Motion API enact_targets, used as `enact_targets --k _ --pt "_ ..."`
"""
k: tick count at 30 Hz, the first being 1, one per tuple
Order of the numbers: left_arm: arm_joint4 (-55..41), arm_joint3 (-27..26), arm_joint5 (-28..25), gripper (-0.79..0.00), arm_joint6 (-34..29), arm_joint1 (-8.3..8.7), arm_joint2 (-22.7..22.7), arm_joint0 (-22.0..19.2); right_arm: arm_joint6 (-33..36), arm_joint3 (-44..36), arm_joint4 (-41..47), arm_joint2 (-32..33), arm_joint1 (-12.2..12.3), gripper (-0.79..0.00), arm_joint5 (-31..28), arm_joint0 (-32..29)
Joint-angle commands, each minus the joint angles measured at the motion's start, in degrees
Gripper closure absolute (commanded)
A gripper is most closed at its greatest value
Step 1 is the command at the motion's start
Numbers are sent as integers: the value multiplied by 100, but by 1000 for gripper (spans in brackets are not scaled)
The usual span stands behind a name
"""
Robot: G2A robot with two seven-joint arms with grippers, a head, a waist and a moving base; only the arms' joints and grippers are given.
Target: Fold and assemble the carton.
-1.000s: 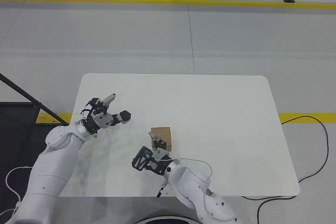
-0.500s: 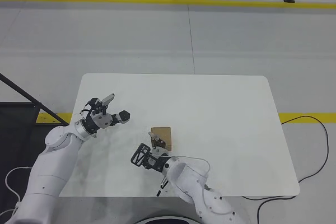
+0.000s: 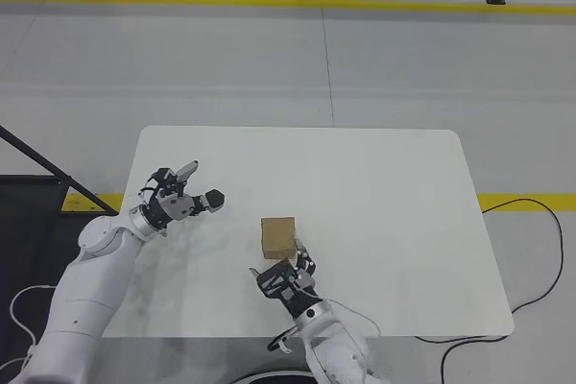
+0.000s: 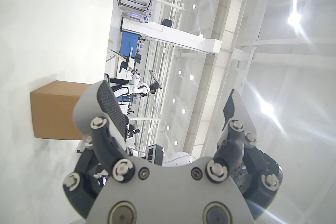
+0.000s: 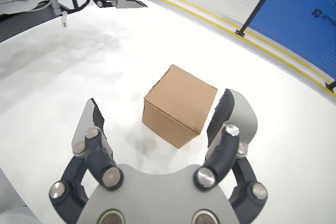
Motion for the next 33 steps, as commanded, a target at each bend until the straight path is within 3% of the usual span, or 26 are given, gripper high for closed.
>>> enact_targets --k 1,5,10,20,33 --pt "11 11 7 -785 2 -3 15 -13 -130 129 95 -82 -32 -785 289 -54" --pt "25 33 13 -785 -5 -6 26 -30 -214 453 581 -107 -136 -785 881 52" --pt "9 41 1 -785 -18 -7 19 -31 -569 1066 1308 -244 -284 -785 957 420" --pt "2 54 24 -785 -49 -7 8 -47 -412 1774 1569 -576 -597 -785 2036 992" --pt "10 85 34 -785 -81 -8 9 -78 -592 1532 1511 -117 -566 -785 2103 690"
